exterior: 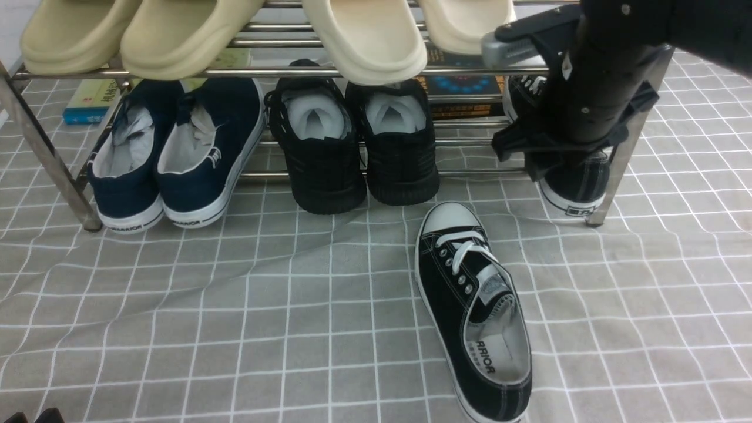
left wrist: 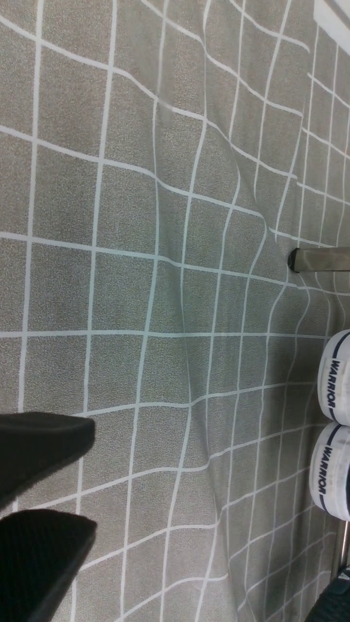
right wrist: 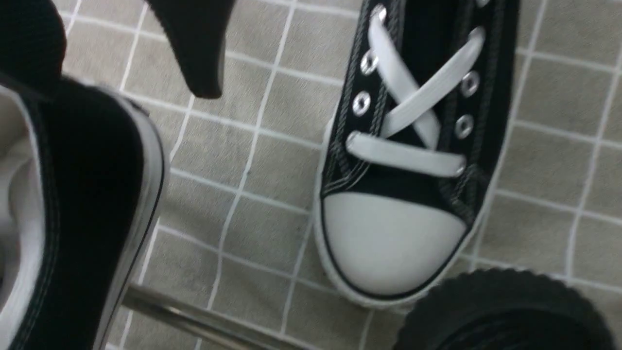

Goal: Take the shoes off the shelf with your hand from the grey coffee tablecloth.

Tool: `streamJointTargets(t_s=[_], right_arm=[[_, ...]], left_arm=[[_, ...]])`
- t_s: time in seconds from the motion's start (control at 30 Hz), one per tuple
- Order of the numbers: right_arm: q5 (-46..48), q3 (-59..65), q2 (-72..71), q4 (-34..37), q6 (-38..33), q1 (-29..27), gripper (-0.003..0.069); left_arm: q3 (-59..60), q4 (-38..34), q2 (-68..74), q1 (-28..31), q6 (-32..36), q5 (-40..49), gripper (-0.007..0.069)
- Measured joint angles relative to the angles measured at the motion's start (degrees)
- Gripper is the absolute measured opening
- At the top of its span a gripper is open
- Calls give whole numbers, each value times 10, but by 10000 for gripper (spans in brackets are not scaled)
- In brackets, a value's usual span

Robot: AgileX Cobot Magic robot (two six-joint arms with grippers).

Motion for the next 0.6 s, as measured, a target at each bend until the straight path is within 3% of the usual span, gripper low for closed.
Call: streamJointTargets(t_s=[0.43, 0.5, 0.6], right_arm=[[-72, 0, 40, -15, -35, -42, 379], [-73, 0, 46, -15, -36, -42, 365], [-71, 0, 59, -13, -37, -42, 282]], left_arm=[[0, 0, 0, 0, 0, 0, 239], [0, 0, 0, 0, 0, 0, 239], [0, 0, 0, 0, 0, 0, 239]])
